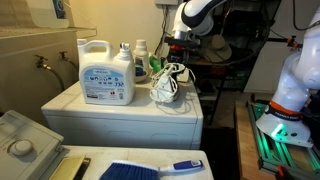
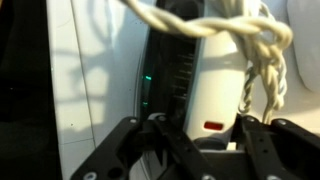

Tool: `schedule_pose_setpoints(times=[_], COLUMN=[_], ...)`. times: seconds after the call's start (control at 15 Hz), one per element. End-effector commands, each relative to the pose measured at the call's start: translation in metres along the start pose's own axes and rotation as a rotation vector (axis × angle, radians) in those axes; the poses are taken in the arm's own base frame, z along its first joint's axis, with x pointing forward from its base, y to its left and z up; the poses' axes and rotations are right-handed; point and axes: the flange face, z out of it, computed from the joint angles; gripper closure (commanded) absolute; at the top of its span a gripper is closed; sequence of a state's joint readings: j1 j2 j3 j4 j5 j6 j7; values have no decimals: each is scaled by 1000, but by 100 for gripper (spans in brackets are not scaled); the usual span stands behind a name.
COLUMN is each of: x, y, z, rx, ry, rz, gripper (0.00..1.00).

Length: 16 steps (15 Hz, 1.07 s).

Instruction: Place the iron upright

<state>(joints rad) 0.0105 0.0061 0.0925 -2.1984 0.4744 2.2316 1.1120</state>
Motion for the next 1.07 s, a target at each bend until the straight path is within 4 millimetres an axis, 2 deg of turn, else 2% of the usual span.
schedule_pose_setpoints(times=[0.0, 0.07, 0.13, 0.47, 1.0], x=[2, 2, 3, 0, -23], y=[-5, -6, -7, -14, -23], z=[-1, -1, 0, -6, -6], rx=[-30, -35, -43, -69, -160], ry=[-20, -21, -18, 23, 225], rz=[-8, -10, -10, -30, -105], gripper=[89, 98, 100, 99, 99])
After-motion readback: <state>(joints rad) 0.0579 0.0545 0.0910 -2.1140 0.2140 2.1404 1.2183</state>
